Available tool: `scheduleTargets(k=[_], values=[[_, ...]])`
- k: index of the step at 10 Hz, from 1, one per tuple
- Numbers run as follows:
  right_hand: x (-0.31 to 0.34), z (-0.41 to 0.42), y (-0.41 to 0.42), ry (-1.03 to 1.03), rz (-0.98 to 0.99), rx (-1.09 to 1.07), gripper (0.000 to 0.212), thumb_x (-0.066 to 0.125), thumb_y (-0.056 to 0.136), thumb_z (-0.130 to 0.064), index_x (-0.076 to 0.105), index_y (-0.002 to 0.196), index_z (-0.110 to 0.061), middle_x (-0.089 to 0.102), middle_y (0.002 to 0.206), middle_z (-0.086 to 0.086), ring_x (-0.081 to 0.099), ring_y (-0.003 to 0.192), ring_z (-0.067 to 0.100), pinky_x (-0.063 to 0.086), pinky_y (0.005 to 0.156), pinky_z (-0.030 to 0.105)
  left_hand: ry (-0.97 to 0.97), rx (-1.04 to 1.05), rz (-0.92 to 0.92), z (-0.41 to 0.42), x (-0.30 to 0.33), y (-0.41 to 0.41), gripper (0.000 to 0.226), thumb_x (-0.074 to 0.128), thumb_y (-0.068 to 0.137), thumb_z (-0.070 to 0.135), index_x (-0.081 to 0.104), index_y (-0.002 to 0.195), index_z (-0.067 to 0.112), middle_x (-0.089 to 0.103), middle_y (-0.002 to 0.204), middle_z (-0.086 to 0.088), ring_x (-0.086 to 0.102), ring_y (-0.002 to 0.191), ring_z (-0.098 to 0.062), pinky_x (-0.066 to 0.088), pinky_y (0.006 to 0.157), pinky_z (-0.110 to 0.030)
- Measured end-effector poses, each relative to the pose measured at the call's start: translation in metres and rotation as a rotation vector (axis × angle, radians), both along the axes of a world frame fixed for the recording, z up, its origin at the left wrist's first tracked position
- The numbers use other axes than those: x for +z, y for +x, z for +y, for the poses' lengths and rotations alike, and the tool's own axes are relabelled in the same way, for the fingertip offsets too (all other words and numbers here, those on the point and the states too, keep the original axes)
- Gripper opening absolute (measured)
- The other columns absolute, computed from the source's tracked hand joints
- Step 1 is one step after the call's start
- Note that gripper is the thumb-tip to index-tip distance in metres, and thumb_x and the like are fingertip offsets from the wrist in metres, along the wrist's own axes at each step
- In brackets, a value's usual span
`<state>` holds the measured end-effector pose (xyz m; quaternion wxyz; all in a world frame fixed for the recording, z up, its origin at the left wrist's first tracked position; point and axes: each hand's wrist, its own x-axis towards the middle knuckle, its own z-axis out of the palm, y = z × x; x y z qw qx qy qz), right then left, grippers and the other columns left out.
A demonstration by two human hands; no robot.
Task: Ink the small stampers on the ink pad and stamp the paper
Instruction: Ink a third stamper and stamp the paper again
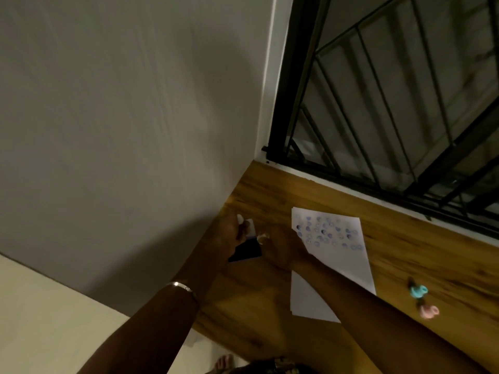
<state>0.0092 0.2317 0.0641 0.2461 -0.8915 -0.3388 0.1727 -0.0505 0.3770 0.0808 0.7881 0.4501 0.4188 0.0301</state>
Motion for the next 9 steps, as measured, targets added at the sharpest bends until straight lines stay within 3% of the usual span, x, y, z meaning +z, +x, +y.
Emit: scheduleTargets(k=[1, 2, 3, 4, 5, 6, 7, 8, 9], values=[[-0.003, -0.027, 0.017, -0.033, -0.047, -0.087, 0.026, 0.055, 0.094, -0.027, 0.068, 0.105, -0.008, 0.066, 0.114, 0.015, 0.061, 0.105, 0.031, 0.05, 0.09, 0.041, 0.007, -0.112, 0.003, -0.016, 0.001, 0.008, 0.03, 0.038, 0.094, 0.003, 0.052, 0.069, 0.01, 0.052, 0.066, -0.004, 0.05, 0.052, -0.013, 0.034, 0.044, -0.019], [-0.003, -0.055, 0.035, -0.102, -0.12, -0.172, 0.023, 0.053, 0.093, -0.032, 0.067, 0.107, -0.019, 0.067, 0.114, 0.007, 0.062, 0.106, 0.027, 0.049, 0.088, 0.038, 0.174, -0.338, -0.033, -0.045, -0.013, 0.03, 0.028, 0.045, 0.095, 0.018, 0.056, 0.07, 0.012, 0.056, 0.07, -0.009, 0.049, 0.053, -0.014, 0.039, 0.052, -0.024], [-0.008, -0.084, 0.05, -0.204, -0.107, -0.25, 0.025, 0.055, 0.091, -0.031, 0.062, 0.113, -0.02, 0.066, 0.115, 0.009, 0.062, 0.104, 0.028, 0.05, 0.088, 0.039, 0.075, -0.875, -0.588, -0.053, -0.037, 0.026, 0.018, 0.043, 0.101, 0.027, 0.059, 0.1, 0.02, 0.054, 0.129, -0.024, 0.068, 0.085, -0.002, 0.043, 0.103, -0.034], [-0.012, -0.107, 0.055, -0.256, -0.149, -0.378, 0.035, 0.053, 0.094, -0.031, 0.054, 0.128, -0.022, 0.057, 0.134, 0.008, 0.053, 0.122, 0.027, 0.041, 0.104, 0.04, 1.27, -0.655, 0.325, -0.099, -0.052, 0.035, 0.039, 0.057, 0.093, 0.041, 0.052, 0.126, 0.021, 0.057, 0.132, -0.006, 0.059, 0.117, -0.022, 0.048, 0.094, -0.027], [-0.012, -0.125, 0.062, -0.265, -0.179, -0.362, 0.03, 0.055, 0.093, -0.029, 0.06, 0.121, -0.023, 0.063, 0.127, 0.005, 0.058, 0.115, 0.024, 0.045, 0.098, 0.034, 1.243, -1.157, 0.016, -0.133, -0.037, 0.022, 0.063, 0.06, 0.086, 0.05, 0.042, 0.137, 0.018, 0.058, 0.131, -0.008, 0.058, 0.116, -0.027, 0.049, 0.095, -0.038], [-0.009, -0.134, 0.065, -0.263, -0.18, -0.345, 0.029, 0.057, 0.091, -0.027, 0.063, 0.119, -0.023, 0.064, 0.126, 0.005, 0.058, 0.115, 0.024, 0.047, 0.097, 0.035, 1.385, -1.329, 0.025, -0.15, -0.042, 0.02, 0.082, 0.06, 0.086, 0.054, 0.027, 0.148, 0.011, 0.052, 0.133, -0.015, 0.054, 0.118, -0.031, 0.047, 0.098, -0.042], [-0.012, -0.135, 0.067, -0.263, -0.196, -0.321, 0.029, 0.058, 0.091, -0.028, 0.064, 0.119, -0.024, 0.063, 0.127, 0.004, 0.058, 0.115, 0.023, 0.046, 0.097, 0.033, 1.446, -1.37, 0.075, -0.155, -0.052, 0.021, 0.093, 0.058, 0.086, 0.055, 0.011, 0.153, 0.012, 0.045, 0.138, -0.018, 0.05, 0.122, -0.034, 0.043, 0.102, -0.044], [-0.016, -0.134, 0.071, -0.254, -0.208, -0.286, 0.026, 0.058, 0.09, -0.027, 0.066, 0.115, -0.024, 0.066, 0.124, 0.003, 0.06, 0.112, 0.022, 0.046, 0.095, 0.031, 1.47, -1.397, 0.072, -0.158, -0.052, 0.021, 0.093, 0.057, 0.087, 0.055, 0.008, 0.153, 0.012, 0.042, 0.14, -0.019, 0.048, 0.123, -0.035, 0.041, 0.102, -0.045], [-0.021, -0.131, 0.074, -0.272, -0.237, -0.261, 0.025, 0.057, 0.091, -0.029, 0.066, 0.114, -0.025, 0.066, 0.122, 0.002, 0.059, 0.112, 0.022, 0.042, 0.102, 0.032, 1.507, -1.407, 0.082, -0.159, -0.051, 0.02, 0.092, 0.057, 0.088, 0.054, 0.008, 0.153, 0.011, 0.042, 0.14, -0.019, 0.048, 0.124, -0.035, 0.041, 0.103, -0.045]])
